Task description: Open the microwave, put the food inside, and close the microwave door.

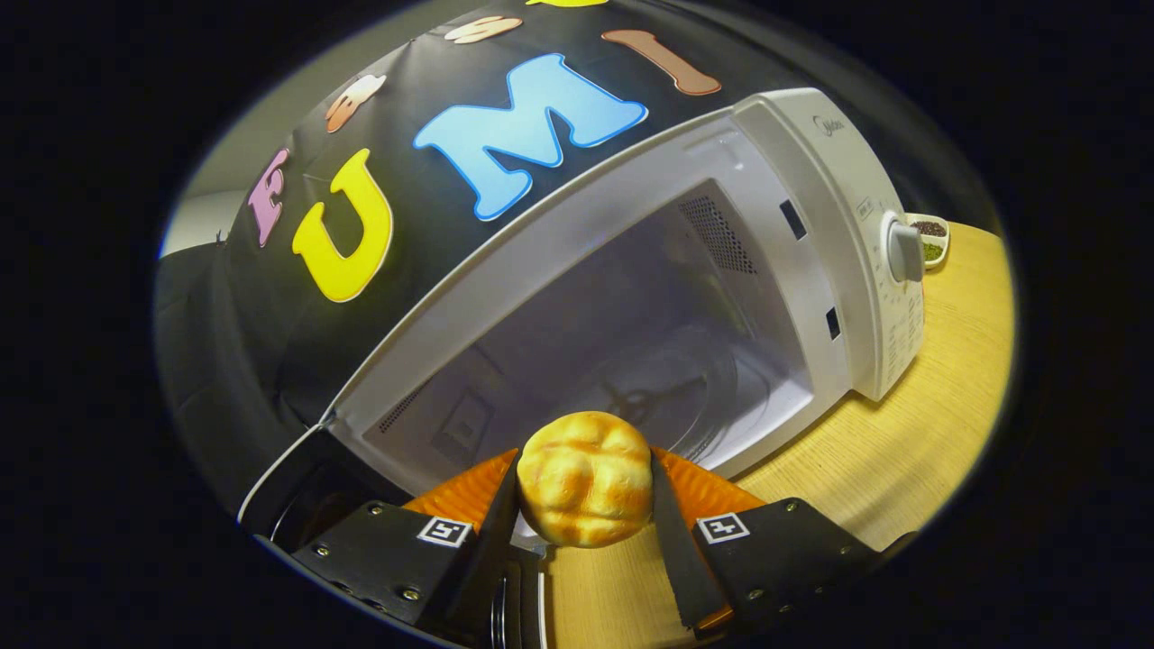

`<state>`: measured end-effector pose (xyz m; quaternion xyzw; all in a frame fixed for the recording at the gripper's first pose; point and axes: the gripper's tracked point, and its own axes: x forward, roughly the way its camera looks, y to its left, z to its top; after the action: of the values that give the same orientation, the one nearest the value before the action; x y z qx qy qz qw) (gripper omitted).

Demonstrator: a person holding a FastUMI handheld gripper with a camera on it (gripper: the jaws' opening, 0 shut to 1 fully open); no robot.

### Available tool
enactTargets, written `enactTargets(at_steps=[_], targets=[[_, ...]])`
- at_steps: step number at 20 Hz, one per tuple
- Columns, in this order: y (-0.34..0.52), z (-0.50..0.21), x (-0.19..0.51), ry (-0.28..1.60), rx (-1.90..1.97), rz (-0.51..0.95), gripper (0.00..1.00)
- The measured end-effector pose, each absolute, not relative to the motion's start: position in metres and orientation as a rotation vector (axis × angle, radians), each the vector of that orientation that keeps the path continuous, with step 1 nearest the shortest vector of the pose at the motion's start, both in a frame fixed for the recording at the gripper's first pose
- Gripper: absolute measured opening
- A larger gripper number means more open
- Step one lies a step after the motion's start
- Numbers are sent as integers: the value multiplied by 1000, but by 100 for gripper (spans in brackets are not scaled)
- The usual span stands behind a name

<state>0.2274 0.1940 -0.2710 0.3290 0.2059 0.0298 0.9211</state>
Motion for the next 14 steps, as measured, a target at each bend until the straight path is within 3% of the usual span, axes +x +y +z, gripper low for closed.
enactTargets(at_steps=[14], targets=[[183,-305,282,372,666,-58,78]])
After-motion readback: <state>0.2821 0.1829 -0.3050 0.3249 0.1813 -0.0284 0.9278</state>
